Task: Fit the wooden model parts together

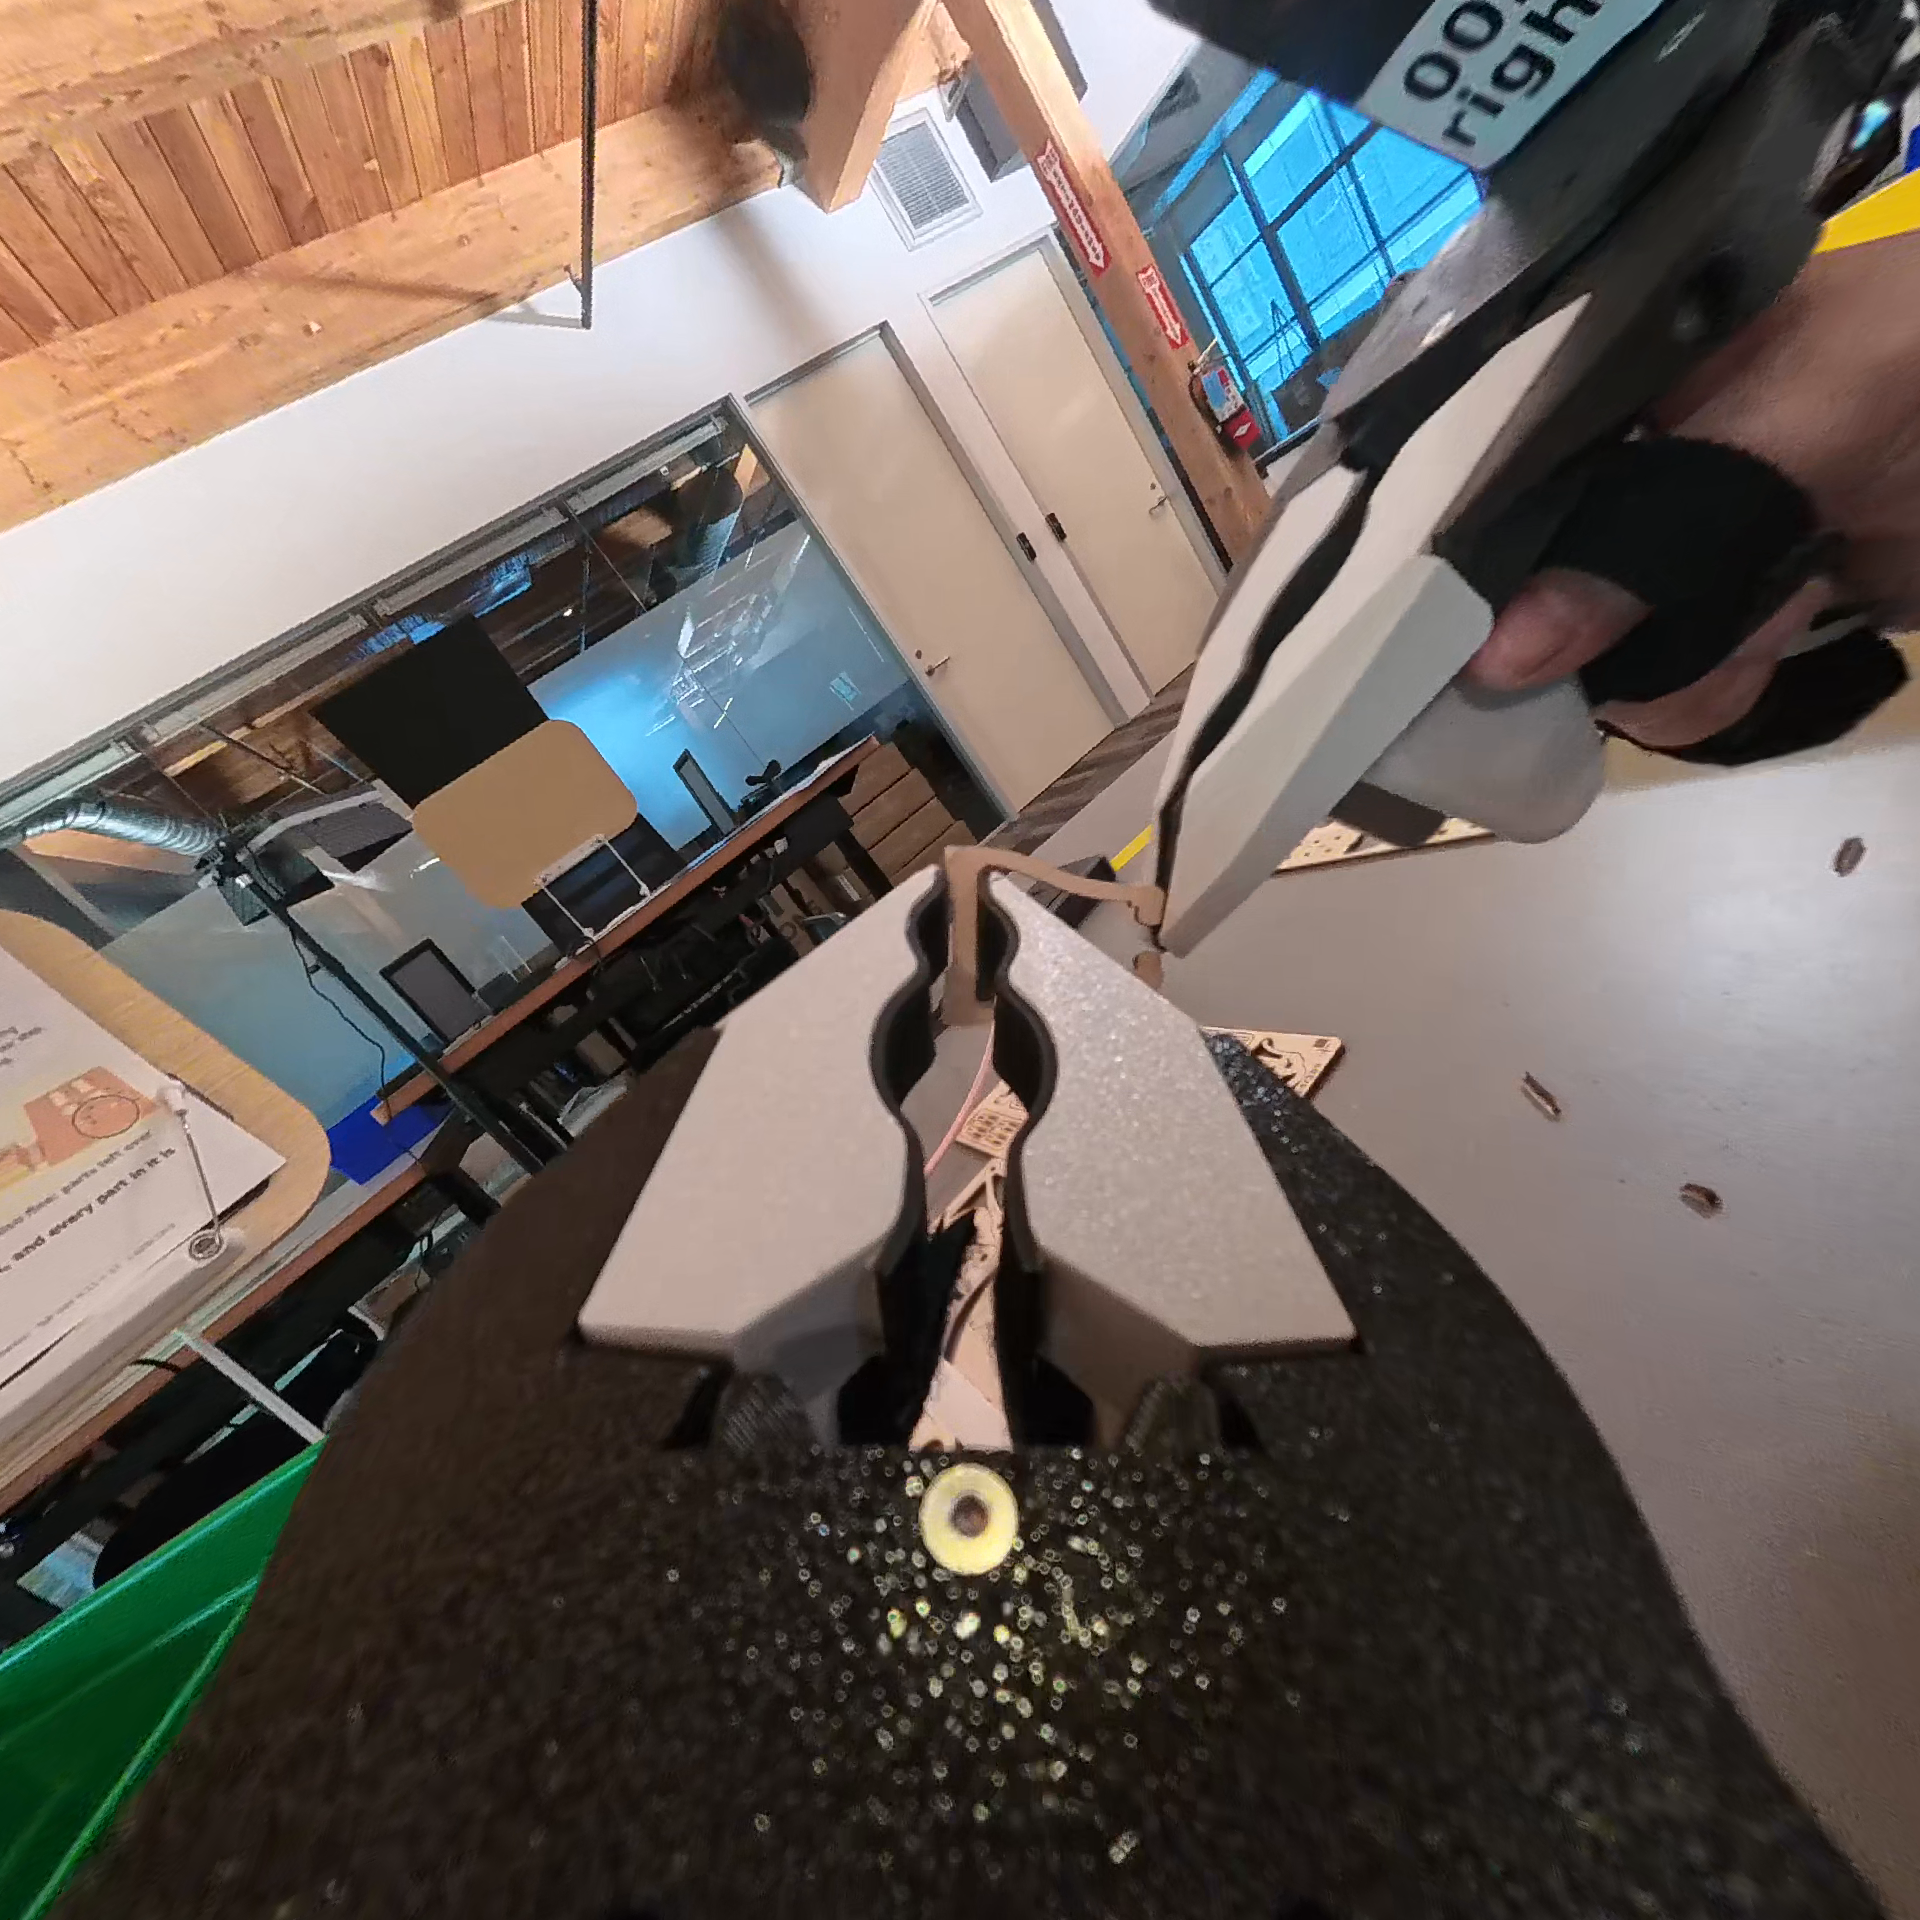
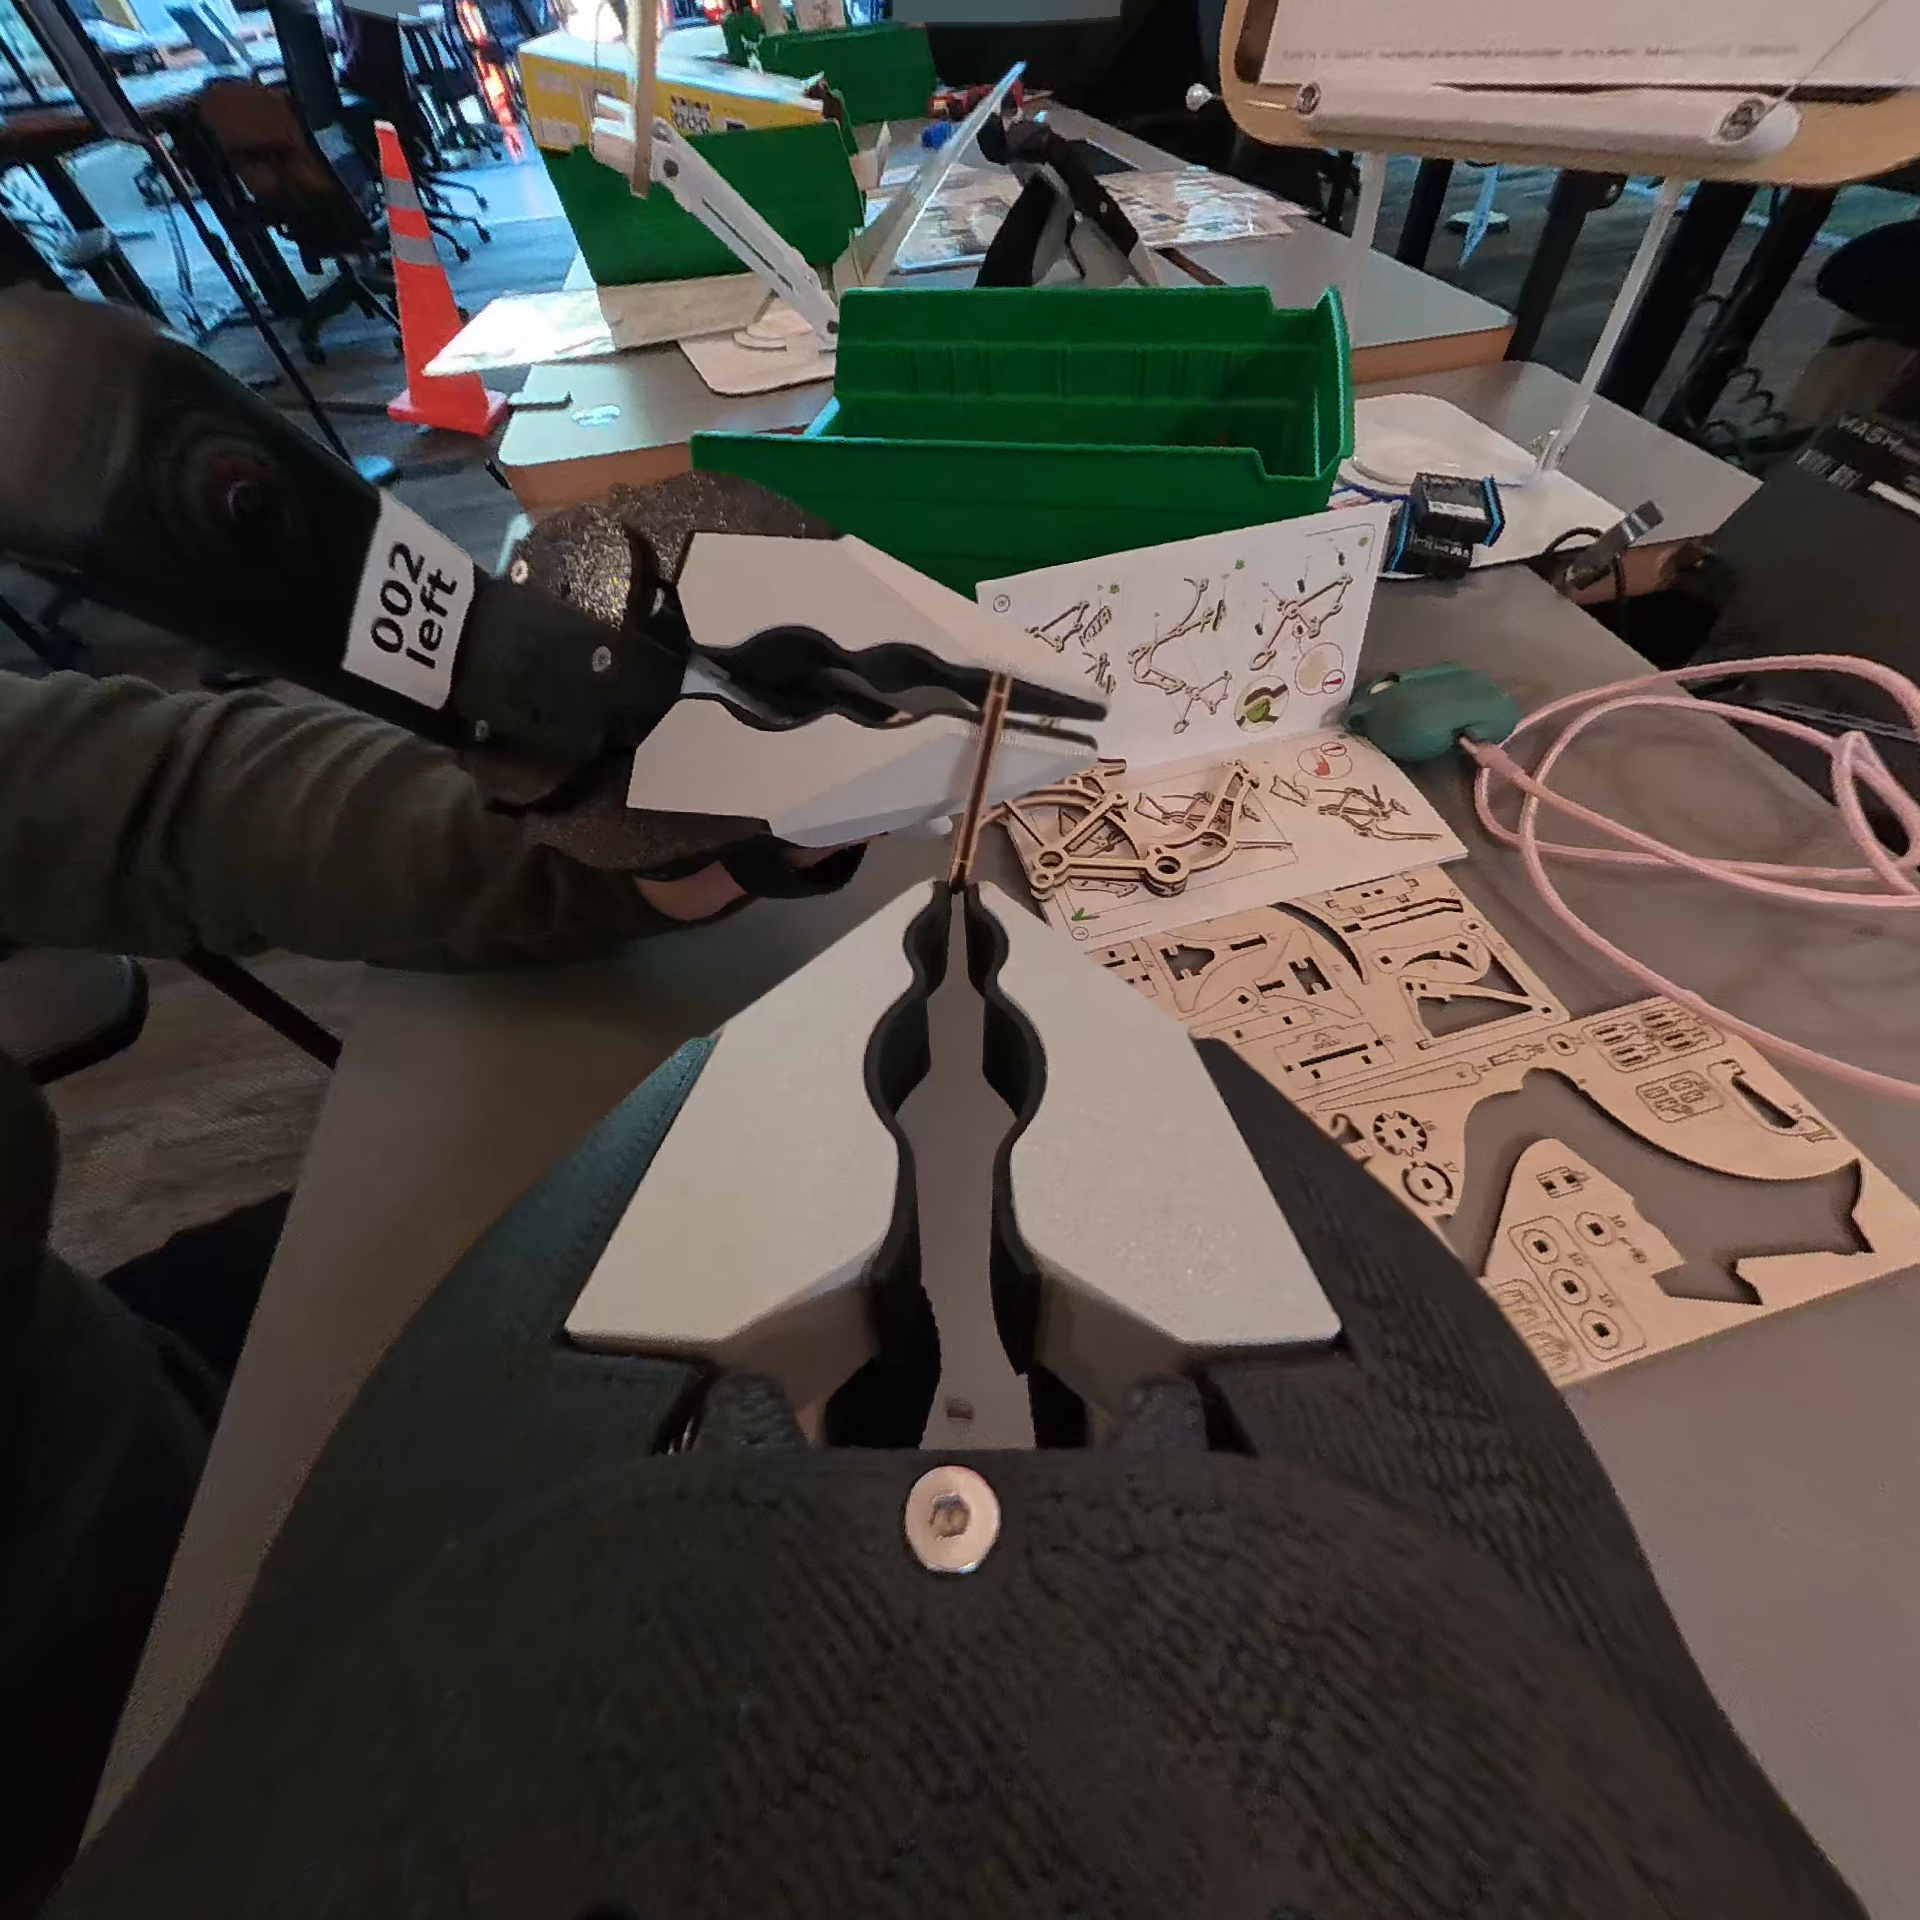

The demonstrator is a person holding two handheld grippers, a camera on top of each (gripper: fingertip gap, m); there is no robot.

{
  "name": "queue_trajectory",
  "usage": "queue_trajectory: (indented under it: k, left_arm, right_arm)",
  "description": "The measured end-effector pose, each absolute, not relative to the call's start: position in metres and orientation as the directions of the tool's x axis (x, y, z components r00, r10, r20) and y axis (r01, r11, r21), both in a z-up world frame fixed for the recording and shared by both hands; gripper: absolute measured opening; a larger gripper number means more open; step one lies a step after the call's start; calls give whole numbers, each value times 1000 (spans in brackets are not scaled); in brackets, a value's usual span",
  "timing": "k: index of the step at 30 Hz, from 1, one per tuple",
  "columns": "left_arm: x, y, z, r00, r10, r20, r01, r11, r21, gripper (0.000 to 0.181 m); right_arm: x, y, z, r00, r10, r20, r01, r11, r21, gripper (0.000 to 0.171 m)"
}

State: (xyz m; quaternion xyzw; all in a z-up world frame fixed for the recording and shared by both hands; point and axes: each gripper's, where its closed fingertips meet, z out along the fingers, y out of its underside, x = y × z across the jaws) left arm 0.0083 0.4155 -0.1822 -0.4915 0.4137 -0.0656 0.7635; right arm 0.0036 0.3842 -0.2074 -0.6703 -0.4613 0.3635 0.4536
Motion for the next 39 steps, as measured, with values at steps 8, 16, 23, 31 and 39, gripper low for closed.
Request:
queue_trajectory:
  k: [8,16,23,31,39]
  left_arm:
    - [11,411,-182,607,-512,-607,-317,545,-776,1]
    - [16,405,-183,588,-505,-632,-324,568,-756,1]
    - [30,391,-192,426,-627,-652,-275,597,-754,9]
    - [35,373,-213,216,-716,-664,-304,597,-742,36]
    - [43,365,-219,168,-519,-838,-444,719,-535,11]
  right_arm:
    - [18,387,-208,320,947,33,360,-90,-929,0]
    - [9,385,-206,321,941,-103,281,-199,-939,12]
    - [19,380,-210,277,957,85,408,-37,-912,1]
    - [40,377,-217,55,748,662,723,428,-543,1]
    - [38,368,-220,-182,473,862,797,584,-152,1]
